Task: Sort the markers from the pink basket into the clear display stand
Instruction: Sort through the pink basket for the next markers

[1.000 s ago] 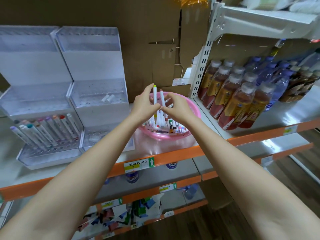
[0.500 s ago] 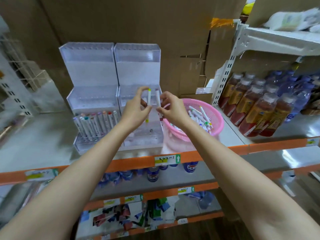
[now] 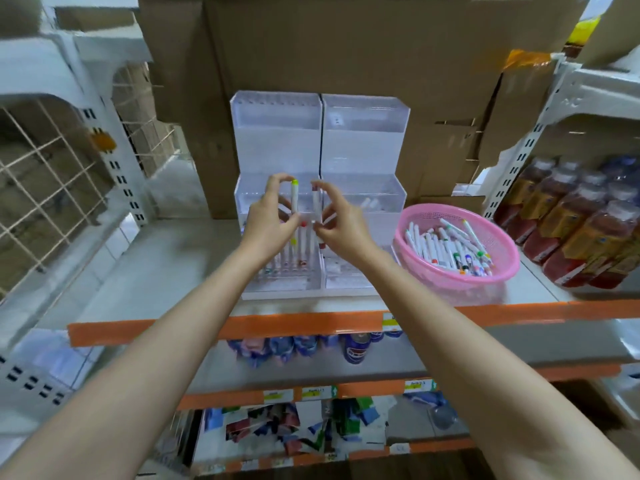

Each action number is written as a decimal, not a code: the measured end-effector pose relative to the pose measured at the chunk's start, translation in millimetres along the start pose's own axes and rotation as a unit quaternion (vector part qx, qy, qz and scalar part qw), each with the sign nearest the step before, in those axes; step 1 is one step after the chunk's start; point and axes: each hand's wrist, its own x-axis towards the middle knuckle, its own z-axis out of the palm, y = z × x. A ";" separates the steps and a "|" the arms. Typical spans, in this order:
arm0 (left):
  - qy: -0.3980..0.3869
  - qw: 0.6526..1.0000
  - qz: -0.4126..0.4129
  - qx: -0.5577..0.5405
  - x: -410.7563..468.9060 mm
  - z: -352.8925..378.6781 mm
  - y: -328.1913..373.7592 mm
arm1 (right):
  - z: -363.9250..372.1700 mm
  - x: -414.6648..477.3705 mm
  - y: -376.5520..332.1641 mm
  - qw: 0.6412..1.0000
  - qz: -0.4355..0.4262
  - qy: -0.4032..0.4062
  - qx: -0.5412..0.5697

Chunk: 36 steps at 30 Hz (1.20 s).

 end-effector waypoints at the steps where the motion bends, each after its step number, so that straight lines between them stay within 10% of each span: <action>1: 0.001 1.000 0.004 -0.003 0.6 -3.6 -2.7 | 5.5 1.2 -2.1 1.000 -0.004 0.000 -0.006; 36: -0.007 0.996 0.081 -0.039 14.7 -17.3 -58.6 | 61.0 12.4 -3.8 0.990 -0.037 0.112 -0.080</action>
